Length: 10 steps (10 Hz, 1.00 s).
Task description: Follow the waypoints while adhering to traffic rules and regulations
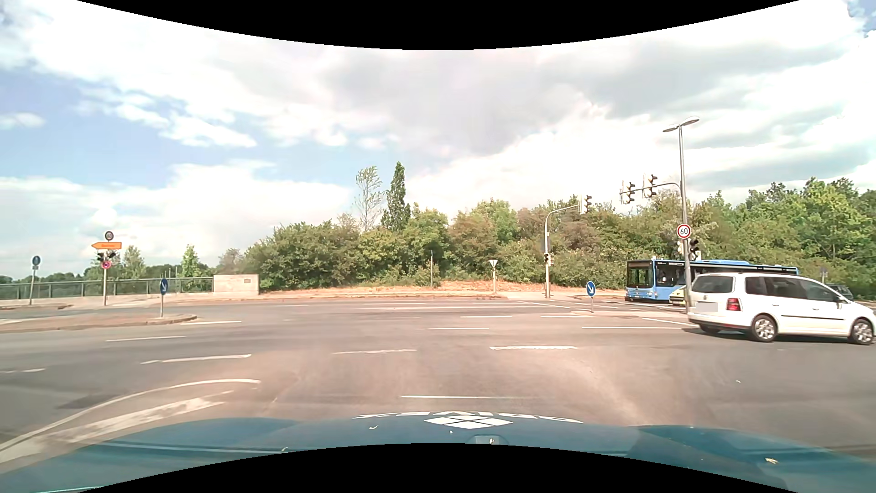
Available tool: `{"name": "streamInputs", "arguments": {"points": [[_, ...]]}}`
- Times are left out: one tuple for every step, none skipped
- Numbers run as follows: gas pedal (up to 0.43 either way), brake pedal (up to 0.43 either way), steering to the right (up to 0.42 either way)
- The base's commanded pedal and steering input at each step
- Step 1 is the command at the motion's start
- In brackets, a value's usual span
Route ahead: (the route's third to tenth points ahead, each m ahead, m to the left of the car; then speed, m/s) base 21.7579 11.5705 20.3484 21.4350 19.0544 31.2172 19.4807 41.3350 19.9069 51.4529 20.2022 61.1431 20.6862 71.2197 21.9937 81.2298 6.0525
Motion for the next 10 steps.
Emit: {"name": "streamInputs", "arguments": {"points": [[0.189, 0.000, -0.058], [0.177, 0.000, -0.065], [0.177, 0.000, -0.073], [0.169, 0.000, -0.082], [0.157, 0.000, -0.098], [0.157, 0.000, -0.111], [0.157, 0.000, -0.125], [0.157, 0.000, -0.140], [0.157, 0.000, -0.156], [0.157, 0.000, -0.166]]}}
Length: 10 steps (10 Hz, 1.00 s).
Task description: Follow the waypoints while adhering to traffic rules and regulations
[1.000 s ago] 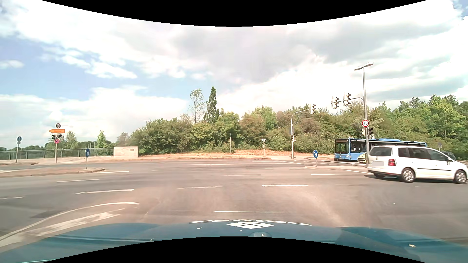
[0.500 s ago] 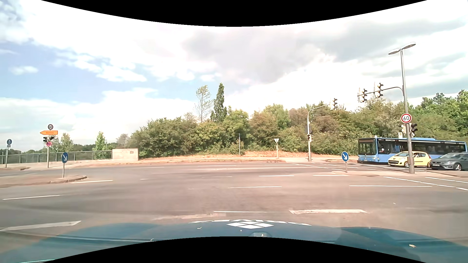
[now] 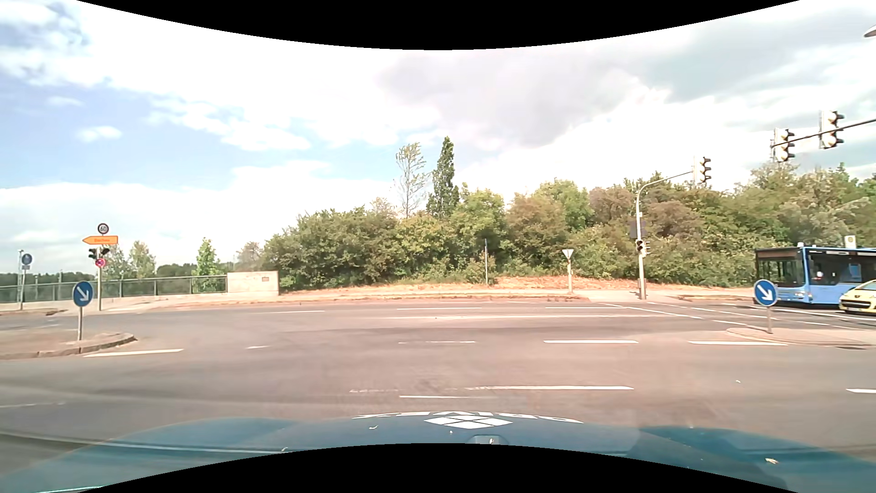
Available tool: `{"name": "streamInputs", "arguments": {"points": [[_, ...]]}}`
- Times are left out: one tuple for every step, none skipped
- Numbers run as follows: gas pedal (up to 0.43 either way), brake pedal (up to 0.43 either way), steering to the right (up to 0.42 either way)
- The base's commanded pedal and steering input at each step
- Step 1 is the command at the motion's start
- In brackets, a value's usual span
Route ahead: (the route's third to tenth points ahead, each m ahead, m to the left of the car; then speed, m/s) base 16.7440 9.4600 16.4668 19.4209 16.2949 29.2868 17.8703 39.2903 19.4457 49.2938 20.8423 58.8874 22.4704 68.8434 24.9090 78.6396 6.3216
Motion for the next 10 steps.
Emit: {"name": "streamInputs", "arguments": {"points": [[0.157, 0.000, -0.181], [0.157, 0.000, -0.194], [0.169, 0.000, -0.200], [0.169, 0.000, -0.206], [0.169, 0.000, -0.216], [0.169, 0.000, -0.231], [0.177, 0.000, -0.242], [0.177, 0.000, -0.253], [0.177, 0.000, -0.259], [0.189, 0.000, -0.259]]}}
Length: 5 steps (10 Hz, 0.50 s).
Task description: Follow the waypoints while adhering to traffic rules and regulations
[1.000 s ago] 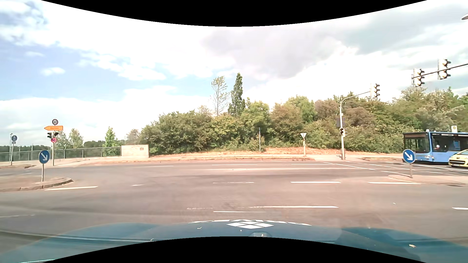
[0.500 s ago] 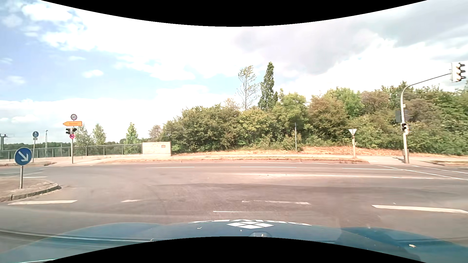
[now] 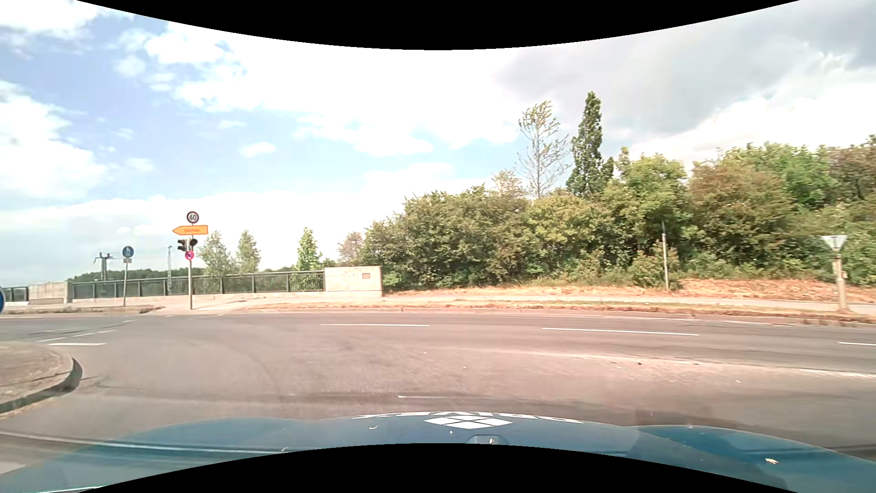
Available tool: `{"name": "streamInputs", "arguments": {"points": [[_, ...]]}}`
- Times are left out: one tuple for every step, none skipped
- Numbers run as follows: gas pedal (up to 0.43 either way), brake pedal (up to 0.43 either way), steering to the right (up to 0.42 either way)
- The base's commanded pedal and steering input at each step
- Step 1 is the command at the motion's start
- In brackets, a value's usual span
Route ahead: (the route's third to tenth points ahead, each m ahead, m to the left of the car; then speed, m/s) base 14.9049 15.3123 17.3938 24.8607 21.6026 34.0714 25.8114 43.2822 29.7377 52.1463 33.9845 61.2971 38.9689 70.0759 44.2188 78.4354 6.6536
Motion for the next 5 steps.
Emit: {"name": "streamInputs", "arguments": {"points": [[0.189, 0.000, -0.269], [0.189, 0.000, -0.279], [0.197, 0.000, -0.286], [0.197, 0.000, -0.287], [0.228, 0.000, -0.287]]}}
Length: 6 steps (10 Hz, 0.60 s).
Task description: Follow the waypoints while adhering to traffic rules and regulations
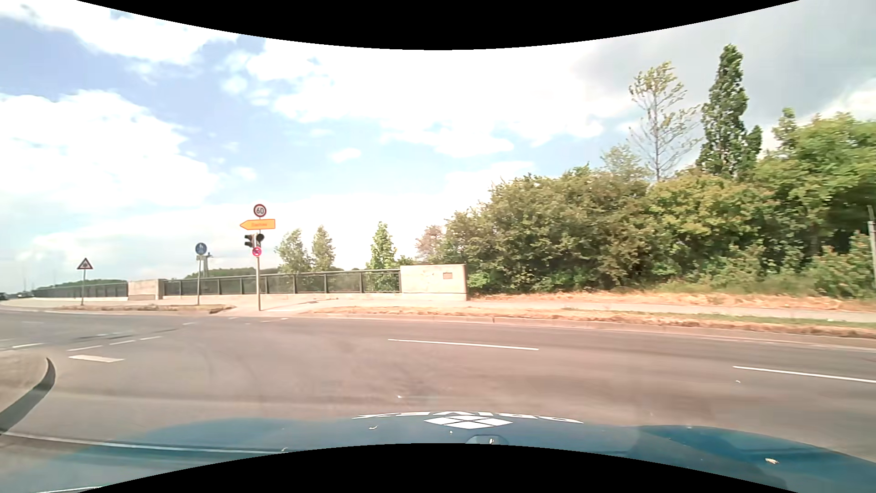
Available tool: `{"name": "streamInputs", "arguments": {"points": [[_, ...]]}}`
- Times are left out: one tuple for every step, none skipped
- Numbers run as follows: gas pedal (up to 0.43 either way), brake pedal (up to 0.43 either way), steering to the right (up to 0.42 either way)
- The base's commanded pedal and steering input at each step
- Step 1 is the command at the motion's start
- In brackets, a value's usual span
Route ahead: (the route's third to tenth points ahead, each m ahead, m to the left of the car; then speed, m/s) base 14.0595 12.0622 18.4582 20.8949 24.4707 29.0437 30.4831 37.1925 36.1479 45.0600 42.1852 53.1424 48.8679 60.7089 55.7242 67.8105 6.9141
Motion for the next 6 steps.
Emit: {"name": "streamInputs", "arguments": {"points": [[0.228, 0.000, -0.287], [0.228, 0.000, -0.287], [0.240, 0.000, -0.287], [0.248, 0.000, -0.288], [0.248, 0.000, -0.288], [0.248, 0.000, -0.290]]}}
